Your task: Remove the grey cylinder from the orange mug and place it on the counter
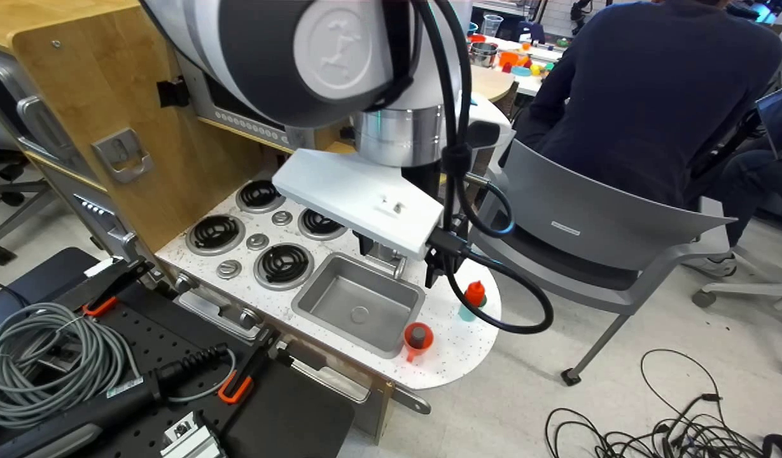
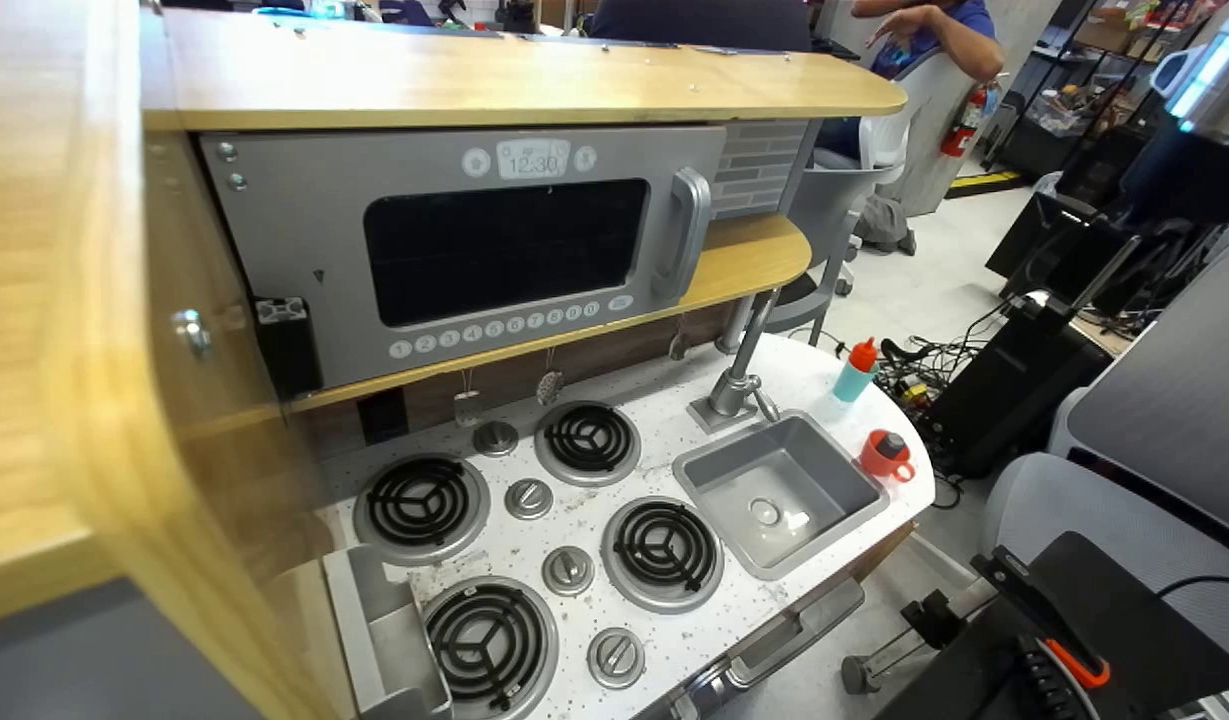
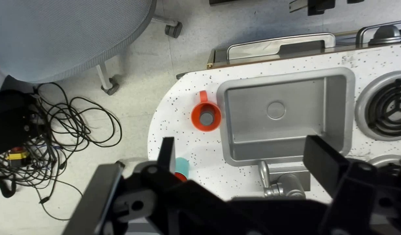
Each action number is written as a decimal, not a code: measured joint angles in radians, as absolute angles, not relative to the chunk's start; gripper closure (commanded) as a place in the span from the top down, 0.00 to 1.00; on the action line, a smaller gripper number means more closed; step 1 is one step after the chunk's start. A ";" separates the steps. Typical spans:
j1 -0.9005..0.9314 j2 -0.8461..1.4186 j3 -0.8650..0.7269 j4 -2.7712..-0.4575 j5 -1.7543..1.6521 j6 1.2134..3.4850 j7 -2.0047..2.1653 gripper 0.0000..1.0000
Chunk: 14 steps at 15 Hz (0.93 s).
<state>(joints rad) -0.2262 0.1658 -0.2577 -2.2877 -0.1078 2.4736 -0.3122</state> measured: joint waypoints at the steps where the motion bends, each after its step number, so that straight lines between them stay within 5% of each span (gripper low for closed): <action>1: -0.233 0.199 -0.258 -2.265 -0.108 2.475 -0.314 1.00; 14: -0.328 0.551 -0.236 -2.024 -0.108 2.480 -0.378 1.00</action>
